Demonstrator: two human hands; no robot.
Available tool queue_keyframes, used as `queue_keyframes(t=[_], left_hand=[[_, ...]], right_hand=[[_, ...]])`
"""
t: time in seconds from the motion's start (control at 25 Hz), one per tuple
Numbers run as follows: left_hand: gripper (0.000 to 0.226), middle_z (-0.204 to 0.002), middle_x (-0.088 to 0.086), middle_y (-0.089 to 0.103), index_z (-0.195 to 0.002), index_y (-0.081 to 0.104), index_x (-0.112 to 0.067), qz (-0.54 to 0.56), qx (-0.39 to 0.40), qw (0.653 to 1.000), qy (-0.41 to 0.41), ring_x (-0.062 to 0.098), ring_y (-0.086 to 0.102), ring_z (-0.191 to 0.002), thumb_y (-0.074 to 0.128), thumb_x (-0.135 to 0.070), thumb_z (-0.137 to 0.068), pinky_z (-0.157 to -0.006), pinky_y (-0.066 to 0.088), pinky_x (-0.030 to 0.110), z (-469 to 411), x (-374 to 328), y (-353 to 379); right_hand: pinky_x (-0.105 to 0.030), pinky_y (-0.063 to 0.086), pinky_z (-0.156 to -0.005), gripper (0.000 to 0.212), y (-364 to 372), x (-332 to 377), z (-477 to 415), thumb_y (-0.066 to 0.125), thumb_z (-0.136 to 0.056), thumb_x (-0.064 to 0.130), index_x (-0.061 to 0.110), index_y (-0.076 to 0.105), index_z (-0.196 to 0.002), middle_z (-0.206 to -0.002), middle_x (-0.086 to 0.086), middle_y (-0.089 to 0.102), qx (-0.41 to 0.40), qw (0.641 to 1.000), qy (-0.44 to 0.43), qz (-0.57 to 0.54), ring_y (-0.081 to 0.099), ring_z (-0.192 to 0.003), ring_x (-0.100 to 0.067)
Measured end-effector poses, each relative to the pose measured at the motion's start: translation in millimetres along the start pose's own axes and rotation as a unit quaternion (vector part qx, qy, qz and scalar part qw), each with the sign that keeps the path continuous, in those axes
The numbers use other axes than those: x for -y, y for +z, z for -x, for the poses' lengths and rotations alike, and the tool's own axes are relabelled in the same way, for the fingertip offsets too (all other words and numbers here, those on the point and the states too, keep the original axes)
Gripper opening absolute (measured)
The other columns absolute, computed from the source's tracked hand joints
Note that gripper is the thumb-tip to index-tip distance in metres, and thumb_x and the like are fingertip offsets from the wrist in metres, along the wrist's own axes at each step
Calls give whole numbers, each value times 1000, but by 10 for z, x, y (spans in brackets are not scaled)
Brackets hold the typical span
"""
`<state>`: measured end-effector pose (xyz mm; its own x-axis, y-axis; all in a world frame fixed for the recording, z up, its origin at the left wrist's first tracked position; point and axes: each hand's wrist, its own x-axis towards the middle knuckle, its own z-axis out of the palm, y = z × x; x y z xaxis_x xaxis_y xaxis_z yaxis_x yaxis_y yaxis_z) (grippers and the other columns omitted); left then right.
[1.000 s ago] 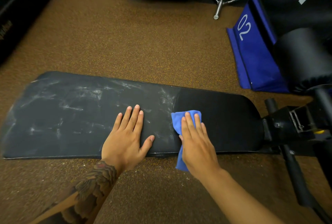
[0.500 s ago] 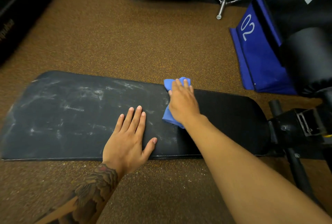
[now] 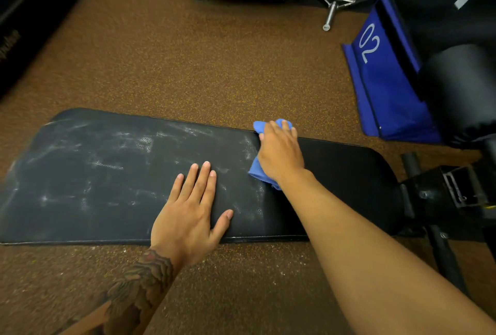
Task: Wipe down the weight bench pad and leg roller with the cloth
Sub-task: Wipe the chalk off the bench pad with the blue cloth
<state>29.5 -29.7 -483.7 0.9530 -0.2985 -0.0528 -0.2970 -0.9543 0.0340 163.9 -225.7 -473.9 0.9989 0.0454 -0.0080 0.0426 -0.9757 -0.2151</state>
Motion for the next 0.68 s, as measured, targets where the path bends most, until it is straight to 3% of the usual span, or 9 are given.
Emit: queue_keyframes(t=[0.16,0.32,0.52,0.68], left_hand=[[81,-163,13,15,-153,24,-4,-1,3,1000,-1,28,8,-152,19,-62,-98,-120,15,49,-7,1,-9],[81,-163,13,16,-153,24,-4,2,3,1000,1,28,9,-152,18,-62,-98,-120,16,50,-2,7,-10],[80,-163,13,16,-154,24,-4,1,1,1000,0,29,9,-152,22,-61,-97,-120,16,50,1,10,-1],[81,-163,13,15,-153,24,-3,-2,2,1000,-2,28,8,-152,20,-61,-97,-120,15,49,1,0,-6]], right_hand=[[-47,14,-115,46,-35,-19,553,38,-97,15,1,32,-140,-151,-16,29,4,995,-93,-26,14,-142,-36],[-49,25,-108,54,-93,-267,1054,59,-85,4,-3,41,-135,-144,-19,40,16,996,-91,12,28,-136,-40],[-51,8,-114,48,-100,-79,390,27,-101,24,9,20,-146,-157,-5,14,15,1000,18,21,1,-144,-33],[-51,8,-114,48,-27,172,515,31,-100,26,11,25,-145,-156,-4,19,19,998,-52,7,5,-144,-33]])
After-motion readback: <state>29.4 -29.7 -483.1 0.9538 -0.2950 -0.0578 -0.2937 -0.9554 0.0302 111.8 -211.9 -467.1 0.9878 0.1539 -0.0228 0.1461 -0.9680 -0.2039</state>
